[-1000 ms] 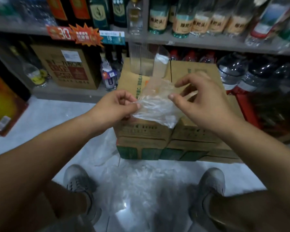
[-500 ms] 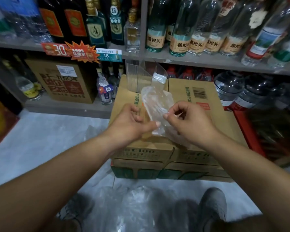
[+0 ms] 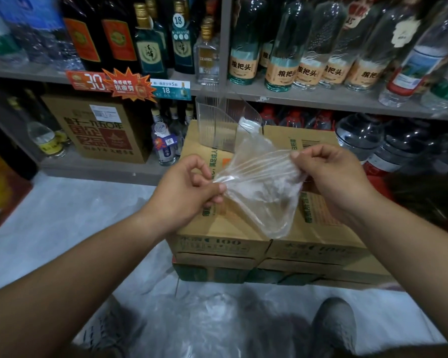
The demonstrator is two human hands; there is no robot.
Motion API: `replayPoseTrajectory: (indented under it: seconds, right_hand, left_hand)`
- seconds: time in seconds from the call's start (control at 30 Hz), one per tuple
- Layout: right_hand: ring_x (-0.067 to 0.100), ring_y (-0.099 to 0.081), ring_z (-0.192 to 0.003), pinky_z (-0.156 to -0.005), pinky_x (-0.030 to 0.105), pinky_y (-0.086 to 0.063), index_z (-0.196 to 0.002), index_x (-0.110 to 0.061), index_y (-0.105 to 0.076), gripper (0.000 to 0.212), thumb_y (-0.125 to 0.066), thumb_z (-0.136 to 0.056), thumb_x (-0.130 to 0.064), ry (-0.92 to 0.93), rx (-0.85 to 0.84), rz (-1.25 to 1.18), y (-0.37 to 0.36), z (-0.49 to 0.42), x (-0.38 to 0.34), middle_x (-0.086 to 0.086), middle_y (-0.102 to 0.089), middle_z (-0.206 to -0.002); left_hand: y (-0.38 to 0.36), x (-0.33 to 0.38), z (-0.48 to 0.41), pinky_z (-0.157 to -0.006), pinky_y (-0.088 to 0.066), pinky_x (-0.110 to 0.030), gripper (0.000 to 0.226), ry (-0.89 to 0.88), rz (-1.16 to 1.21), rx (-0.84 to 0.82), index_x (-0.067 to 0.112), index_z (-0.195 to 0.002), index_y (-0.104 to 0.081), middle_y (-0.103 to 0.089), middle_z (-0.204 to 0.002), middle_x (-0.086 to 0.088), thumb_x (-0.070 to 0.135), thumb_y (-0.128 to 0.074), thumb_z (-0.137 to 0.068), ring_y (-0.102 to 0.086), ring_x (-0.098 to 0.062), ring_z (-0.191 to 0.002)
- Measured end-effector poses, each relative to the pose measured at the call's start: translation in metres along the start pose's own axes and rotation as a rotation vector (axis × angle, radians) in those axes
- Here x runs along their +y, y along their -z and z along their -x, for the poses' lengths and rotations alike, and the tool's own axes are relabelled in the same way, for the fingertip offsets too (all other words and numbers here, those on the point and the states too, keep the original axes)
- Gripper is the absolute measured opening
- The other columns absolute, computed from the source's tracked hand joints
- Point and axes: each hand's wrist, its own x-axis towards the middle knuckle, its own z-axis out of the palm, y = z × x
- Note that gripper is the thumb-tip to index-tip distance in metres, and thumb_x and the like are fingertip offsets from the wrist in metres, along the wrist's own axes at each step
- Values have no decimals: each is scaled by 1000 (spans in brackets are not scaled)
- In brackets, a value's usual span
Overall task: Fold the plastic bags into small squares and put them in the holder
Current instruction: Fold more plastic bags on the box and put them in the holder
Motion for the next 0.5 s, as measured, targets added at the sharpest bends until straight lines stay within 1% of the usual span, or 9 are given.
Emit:
replayPoseTrajectory:
  seconds: [0.07, 0.1, 0.13, 0.2, 0.23, 0.3, 0.4, 0.43, 0.5]
  right_hand:
    - [15, -67, -64, -66, 36, -55, -81, -15, -64, 15, -75, -89, -22, 8, 34, -19, 3, -2, 0, -1, -70, -70]
    - [15, -66, -65, -67, 36, -55, -80, -16, -65, 16, -76, -89, -24, 24, 48, -13, 2, -3, 0, -1, -69, -72]
    - [16, -65, -67, -68, 37, -56, -80, -17, -64, 17, -75, -89, -25, 42, 59, -2, 1, -2, 1, 0, -69, -74]
    - [21, -62, -71, -69, 40, -55, -80, -19, -64, 17, -75, -90, -27, 81, 76, 22, -3, -1, 1, 6, -66, -79]
    - [22, -60, -72, -67, 38, -53, -80, -19, -64, 18, -74, -91, -28, 106, 86, 42, -4, -1, 1, 8, -65, -81]
    - [17, -55, -70, -63, 31, -48, -79, -20, -64, 18, -74, -91, -29, 172, 108, 95, -4, -2, 1, 5, -61, -78]
    - [10, -54, -67, -64, 25, -48, -78, -20, -65, 18, -75, -90, -28, 247, 117, 177, -3, -5, 1, -3, -60, -72]
    - [11, -56, -68, -65, 26, -51, -78, -19, -66, 17, -76, -89, -28, 256, 112, 202, -3, -6, 2, -2, -62, -73]
    - [18, -65, -73, -70, 32, -58, -83, -18, -69, 14, -78, -87, -27, 255, 99, 205, -3, -9, 0, 5, -68, -79]
  left_hand:
    - [1, 1, -1, -59, -54, -19, 17, -92, -92, -3, 13, -89, -61, -69, -80, -25, 3, -75, -87, -69, -12, -64]
    - [1, 0, 0, -62, -55, -19, 15, -130, -145, -8, 16, -92, -66, -68, -83, -23, 5, -75, -87, -68, -10, -65]
    - [1, -1, 0, -64, -55, -20, 16, -154, -197, -13, 23, -94, -70, -68, -84, -19, 10, -76, -88, -65, -9, -66]
    - [1, -4, 2, -66, -53, -20, 19, -160, -265, -19, 33, -99, -71, -63, -81, -7, 19, -78, -87, -57, -3, -66]
    - [0, -5, 2, -66, -52, -19, 19, -151, -268, -22, 33, -101, -72, -60, -79, -1, 22, -78, -87, -54, -1, -65]
    - [-2, -8, 3, -65, -50, -15, 20, -137, -277, -12, 29, -103, -74, -58, -78, 6, 24, -80, -85, -52, 2, -63]
    - [-2, -8, 4, -63, -48, -11, 10, -122, -377, -8, 24, -93, -76, -69, -79, 5, 27, -81, -85, -57, 4, -63]
    - [-1, -9, 4, -64, -49, -12, 7, -116, -406, -9, 25, -89, -76, -71, -81, 4, 29, -81, -85, -60, 4, -66]
    - [-2, -8, 6, -65, -49, -12, 6, -128, -458, 25, 27, -85, -75, -71, -84, 9, 32, -80, -86, -63, 3, -76]
